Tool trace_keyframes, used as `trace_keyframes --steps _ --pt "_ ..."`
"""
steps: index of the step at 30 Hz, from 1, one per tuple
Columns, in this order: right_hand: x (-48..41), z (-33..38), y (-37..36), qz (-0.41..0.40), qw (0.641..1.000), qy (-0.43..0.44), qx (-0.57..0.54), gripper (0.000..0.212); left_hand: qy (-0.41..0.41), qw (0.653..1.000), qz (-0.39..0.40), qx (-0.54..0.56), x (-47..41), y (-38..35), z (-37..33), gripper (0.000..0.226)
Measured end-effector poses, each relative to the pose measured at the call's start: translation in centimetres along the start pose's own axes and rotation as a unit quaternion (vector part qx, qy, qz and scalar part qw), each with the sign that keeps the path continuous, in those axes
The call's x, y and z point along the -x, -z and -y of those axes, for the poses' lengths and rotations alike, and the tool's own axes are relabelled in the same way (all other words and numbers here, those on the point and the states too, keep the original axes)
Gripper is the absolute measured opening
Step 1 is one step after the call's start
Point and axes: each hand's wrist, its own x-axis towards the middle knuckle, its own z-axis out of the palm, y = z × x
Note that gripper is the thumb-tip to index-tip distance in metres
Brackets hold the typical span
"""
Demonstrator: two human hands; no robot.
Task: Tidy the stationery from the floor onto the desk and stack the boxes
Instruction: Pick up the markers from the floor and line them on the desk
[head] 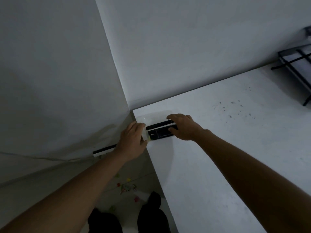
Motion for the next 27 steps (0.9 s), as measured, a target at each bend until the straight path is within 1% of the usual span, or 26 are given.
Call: trace_keyframes --steps 2,7,13,15,17,20,22,25,27 --pt "-0.3 0.6 -0.3 0.007 1.000 -0.004 0.009 0.046 0.001 1.000 -0.006 -0.008 0.6 0.4 0.5 0.053" --pt "-1.9 1.3 -1.4 0.087 0.994 -0.033 0.055 0.040 0.027 0.999 -0.019 -0.015 2.1 0.7 1.6 0.047" --pt "-3.1 1.5 -1.6 0.059 0.993 -0.062 0.079 0.045 0.058 0.998 0.007 -0.018 3.5 0.0 1.5 0.048" --pt "-3.3 1.7 -1.3 0.073 0.991 -0.076 0.082 0.045 0.059 0.998 0.004 -0.012 3.4 -0.3 1.3 0.048" --pt "-3.3 1.8 -1.1 0.084 0.989 -0.078 0.091 0.040 0.058 0.998 0.003 -0.009 3.2 -0.5 0.9 0.047" --pt "-2.8 1.5 -1.2 0.057 0.995 -0.073 0.043 0.030 0.050 0.999 0.009 -0.011 2.7 -0.9 0.1 0.047" --pt "-2.3 1.1 -1.4 0.029 0.998 -0.051 0.020 0.025 0.043 0.999 0.012 -0.007 2.2 -1.3 -0.3 0.047" --pt "-1.2 0.3 -1.6 -0.035 0.999 -0.009 0.006 0.024 0.039 0.999 0.015 -0.005 1.2 -1.7 -1.0 0.048" --pt "-0.3 -0.2 -1.6 -0.058 0.998 0.022 0.013 0.024 0.041 0.999 0.017 -0.013 0.4 -1.9 -1.4 0.053"
